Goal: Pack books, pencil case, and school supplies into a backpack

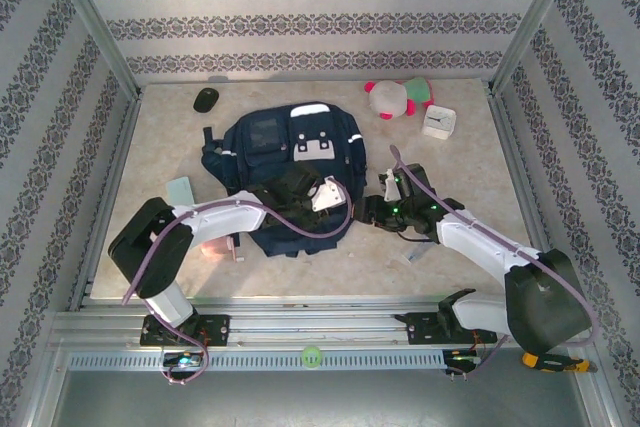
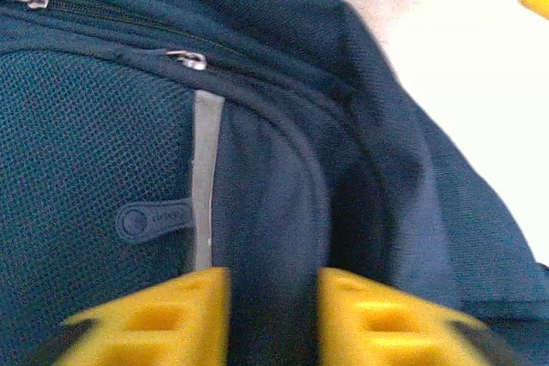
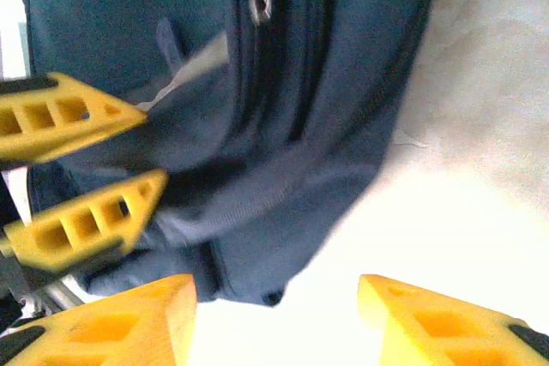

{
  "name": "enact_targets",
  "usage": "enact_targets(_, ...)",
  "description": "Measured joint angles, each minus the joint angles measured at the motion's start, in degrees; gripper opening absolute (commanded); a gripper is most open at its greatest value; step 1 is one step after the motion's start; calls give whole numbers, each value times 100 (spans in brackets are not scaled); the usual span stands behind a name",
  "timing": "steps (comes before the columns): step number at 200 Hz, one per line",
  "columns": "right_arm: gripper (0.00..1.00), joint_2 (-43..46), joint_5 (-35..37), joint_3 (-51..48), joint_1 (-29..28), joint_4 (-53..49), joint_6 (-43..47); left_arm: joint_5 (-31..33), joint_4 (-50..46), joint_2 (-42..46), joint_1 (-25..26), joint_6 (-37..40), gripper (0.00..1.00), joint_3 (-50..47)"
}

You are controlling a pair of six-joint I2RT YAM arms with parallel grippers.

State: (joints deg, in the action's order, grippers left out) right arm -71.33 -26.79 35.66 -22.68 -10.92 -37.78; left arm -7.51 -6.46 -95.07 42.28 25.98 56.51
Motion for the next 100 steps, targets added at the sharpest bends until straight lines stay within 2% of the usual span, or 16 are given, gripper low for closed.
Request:
enact_targets(22, 53, 201, -24, -20, 262, -7, 42, 120, 44, 459, -35, -44, 0, -214)
enact_targets(45, 54, 472, -118, 17, 448, -107, 127, 68, 46, 1307, -131, -223, 0, -455)
enact_targets(72, 55, 551, -297, 227, 376, -258, 225, -157, 42, 2052, -330, -472, 0, -660)
enact_targets(100, 55, 610, -313, 428, 227, -275, 660, -452, -63, 2334, -503, -542, 0, -682)
